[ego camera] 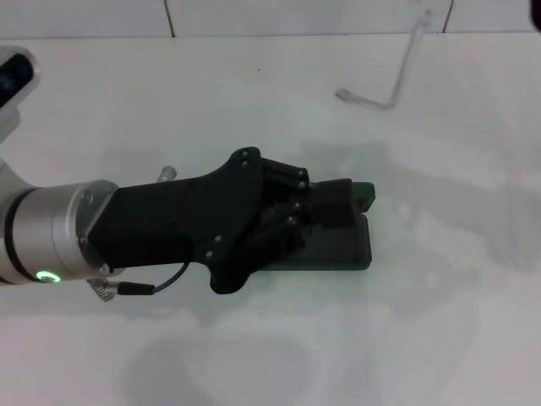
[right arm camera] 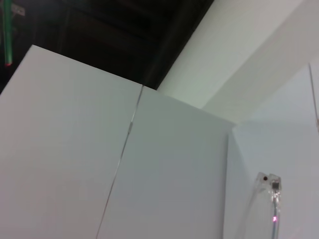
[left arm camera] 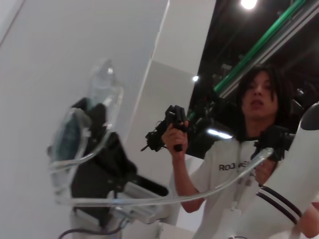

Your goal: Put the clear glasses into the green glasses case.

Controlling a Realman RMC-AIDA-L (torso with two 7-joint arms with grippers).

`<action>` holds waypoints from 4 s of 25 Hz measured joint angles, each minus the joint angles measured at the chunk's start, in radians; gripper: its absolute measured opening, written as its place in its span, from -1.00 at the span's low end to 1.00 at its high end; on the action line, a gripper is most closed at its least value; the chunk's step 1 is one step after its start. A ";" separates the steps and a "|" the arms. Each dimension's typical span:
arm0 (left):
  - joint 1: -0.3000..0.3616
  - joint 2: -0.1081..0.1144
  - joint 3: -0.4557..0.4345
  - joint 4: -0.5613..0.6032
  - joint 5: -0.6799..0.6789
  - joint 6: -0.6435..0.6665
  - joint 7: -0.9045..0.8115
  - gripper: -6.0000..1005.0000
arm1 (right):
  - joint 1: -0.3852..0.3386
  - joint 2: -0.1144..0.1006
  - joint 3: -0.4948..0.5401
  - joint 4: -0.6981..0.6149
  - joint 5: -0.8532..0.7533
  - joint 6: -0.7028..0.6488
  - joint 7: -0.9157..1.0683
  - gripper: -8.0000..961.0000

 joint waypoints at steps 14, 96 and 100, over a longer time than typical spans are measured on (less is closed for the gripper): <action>0.007 0.004 0.004 -0.005 -0.090 0.007 0.000 -0.92 | 0.113 0.001 -0.131 0.147 -0.010 0.092 -0.080 -0.75; 0.022 0.004 -0.050 -0.074 -0.126 -0.106 0.015 -0.92 | 0.121 0.003 -0.460 0.139 0.035 0.276 -0.122 -0.75; 0.021 0.004 -0.050 -0.075 -0.126 -0.120 0.012 -0.92 | 0.127 0.003 -0.468 0.139 0.035 0.279 -0.122 -0.75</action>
